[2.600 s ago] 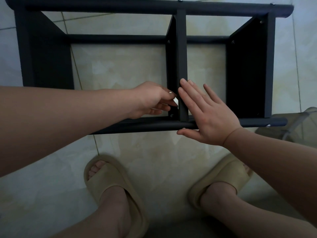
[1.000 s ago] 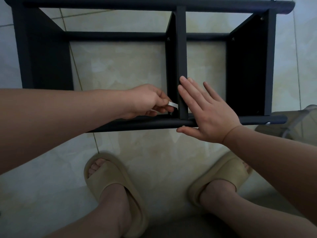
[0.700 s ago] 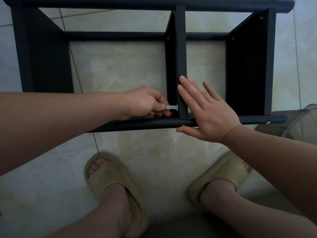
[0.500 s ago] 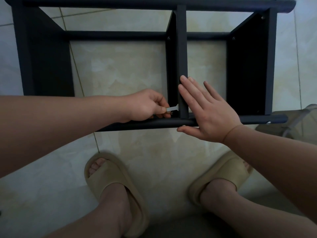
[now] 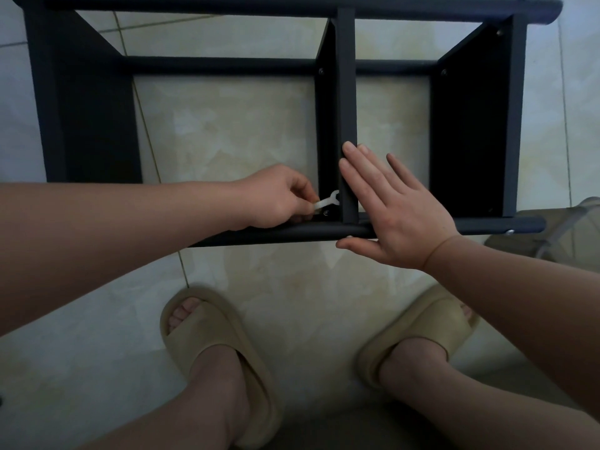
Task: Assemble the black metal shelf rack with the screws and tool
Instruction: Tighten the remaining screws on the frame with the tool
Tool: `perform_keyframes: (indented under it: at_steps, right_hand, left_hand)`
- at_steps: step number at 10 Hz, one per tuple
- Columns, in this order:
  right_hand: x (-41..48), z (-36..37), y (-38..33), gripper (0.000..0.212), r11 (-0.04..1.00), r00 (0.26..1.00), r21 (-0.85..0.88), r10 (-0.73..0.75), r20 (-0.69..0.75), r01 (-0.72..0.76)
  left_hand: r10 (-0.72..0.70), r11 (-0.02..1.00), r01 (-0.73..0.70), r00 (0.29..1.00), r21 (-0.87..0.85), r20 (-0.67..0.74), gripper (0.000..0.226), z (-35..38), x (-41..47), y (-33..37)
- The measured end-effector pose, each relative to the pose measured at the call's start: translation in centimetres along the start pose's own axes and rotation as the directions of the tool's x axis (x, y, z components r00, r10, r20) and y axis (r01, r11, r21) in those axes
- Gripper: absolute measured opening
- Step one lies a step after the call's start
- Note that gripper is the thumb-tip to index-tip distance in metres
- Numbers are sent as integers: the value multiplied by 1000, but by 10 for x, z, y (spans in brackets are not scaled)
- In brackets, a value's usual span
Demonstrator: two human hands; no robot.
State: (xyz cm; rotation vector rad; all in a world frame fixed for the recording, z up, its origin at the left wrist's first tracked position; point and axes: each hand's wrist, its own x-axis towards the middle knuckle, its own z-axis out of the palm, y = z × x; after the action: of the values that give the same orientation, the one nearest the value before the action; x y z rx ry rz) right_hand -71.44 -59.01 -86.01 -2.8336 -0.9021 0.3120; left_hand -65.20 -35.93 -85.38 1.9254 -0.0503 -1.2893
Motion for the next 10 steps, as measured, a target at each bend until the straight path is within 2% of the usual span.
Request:
perform_keyframes:
  at_steps: [1, 2, 3, 4, 5, 7, 8, 10]
  right_hand:
    - [0, 0, 0, 99, 1000, 1000, 1, 1, 3, -1]
    - [0, 0, -1, 99, 1000, 1000, 1, 2, 4, -2]
    - [0, -1, 0, 99, 1000, 1000, 4, 0, -1, 0]
    - [0, -1, 0, 99, 1000, 1000, 9, 1, -3, -1]
    - [0, -1, 0, 99, 1000, 1000, 6, 0, 1, 0]
    - [0, 0, 0, 99, 1000, 1000, 12, 5, -3, -5]
    - [0, 0, 0, 99, 1000, 1000, 9, 3, -4, -3]
    - [0, -1, 0, 99, 1000, 1000, 12, 6, -3, -6]
  left_hand:
    - [44, 984, -38, 999, 173, -31, 11, -4, 4, 1]
    - [108, 957, -90, 993, 274, -51, 11, -6, 4, 4]
    - [93, 994, -89, 993, 55, -71, 5, -2, 5, 7]
    - [-51, 922, 61, 998, -383, 37, 9, 0, 5, 12]
    - [-129, 777, 170, 985, -606, 111, 6, 4, 7, 14]
    - [-185, 763, 148, 983, -629, 7, 3, 8, 13, 17]
    - [-227, 802, 145, 971, -579, -70, 4, 6, 15, 17]
    - [-232, 789, 147, 970, -596, -68, 5, 2, 17, 20]
